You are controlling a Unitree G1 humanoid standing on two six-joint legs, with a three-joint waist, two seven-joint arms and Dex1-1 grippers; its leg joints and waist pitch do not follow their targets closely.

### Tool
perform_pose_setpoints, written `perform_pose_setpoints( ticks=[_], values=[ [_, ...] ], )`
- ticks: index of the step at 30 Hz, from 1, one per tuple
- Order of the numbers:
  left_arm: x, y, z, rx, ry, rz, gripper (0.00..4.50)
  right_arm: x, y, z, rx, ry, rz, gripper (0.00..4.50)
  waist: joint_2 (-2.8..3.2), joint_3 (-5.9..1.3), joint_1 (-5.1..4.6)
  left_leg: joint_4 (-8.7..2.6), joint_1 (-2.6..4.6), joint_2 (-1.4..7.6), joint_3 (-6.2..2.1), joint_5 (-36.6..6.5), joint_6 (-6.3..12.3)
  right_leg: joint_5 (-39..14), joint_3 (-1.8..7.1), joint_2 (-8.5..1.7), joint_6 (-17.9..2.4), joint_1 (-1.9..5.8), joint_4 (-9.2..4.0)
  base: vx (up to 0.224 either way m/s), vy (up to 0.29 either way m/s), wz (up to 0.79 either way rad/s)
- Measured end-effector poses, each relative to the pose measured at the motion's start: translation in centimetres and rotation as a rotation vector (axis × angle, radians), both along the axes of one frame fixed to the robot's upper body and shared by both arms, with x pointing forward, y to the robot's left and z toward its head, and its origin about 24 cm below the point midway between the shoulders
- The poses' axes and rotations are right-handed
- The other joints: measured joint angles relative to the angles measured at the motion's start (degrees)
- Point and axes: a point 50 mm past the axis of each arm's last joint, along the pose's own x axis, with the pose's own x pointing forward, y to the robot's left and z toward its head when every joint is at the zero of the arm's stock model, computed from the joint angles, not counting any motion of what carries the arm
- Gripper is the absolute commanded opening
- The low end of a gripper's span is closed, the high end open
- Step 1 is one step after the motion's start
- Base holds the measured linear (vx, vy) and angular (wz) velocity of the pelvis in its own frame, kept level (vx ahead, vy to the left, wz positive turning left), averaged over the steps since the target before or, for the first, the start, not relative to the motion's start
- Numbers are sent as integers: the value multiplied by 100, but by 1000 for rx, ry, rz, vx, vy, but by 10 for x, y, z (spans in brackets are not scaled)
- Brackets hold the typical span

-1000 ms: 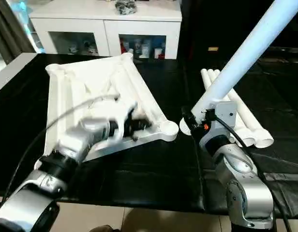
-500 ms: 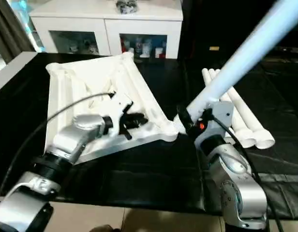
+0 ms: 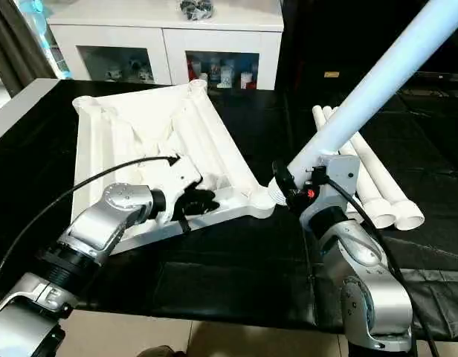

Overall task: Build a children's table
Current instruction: Insert table leg to table base

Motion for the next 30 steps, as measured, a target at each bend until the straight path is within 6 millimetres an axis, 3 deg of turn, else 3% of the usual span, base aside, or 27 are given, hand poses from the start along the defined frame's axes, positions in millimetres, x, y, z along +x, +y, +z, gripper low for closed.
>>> perform_pose_setpoints(
  ticks=[11, 28, 30],
  values=[
    [-2, -15, -1, -39, 60, -51, 120, 0, 0, 0, 5, 4, -2, 194, 19, -5, 4, 1, 0, 0, 0, 0, 0, 1, -1, -1, -1, 1, 0, 0, 0, 0],
    [5, -18, -18, 48, 32, -15, 120, -1, -2, -2, 9, 18, -33, 194, 84, -21, -7, 2, 2, 0, -1, 2, 1, 7, 0, -1, 1, 2, 0, 0, 0, 0],
    [5, -18, -17, 47, 35, -18, 102, -1, -3, -2, 7, 19, -35, 194, 88, -21, -5, 1, 1, 0, 0, 2, 1, 7, 0, -1, 1, 2, 0, 0, 0, 0]
  ],
)
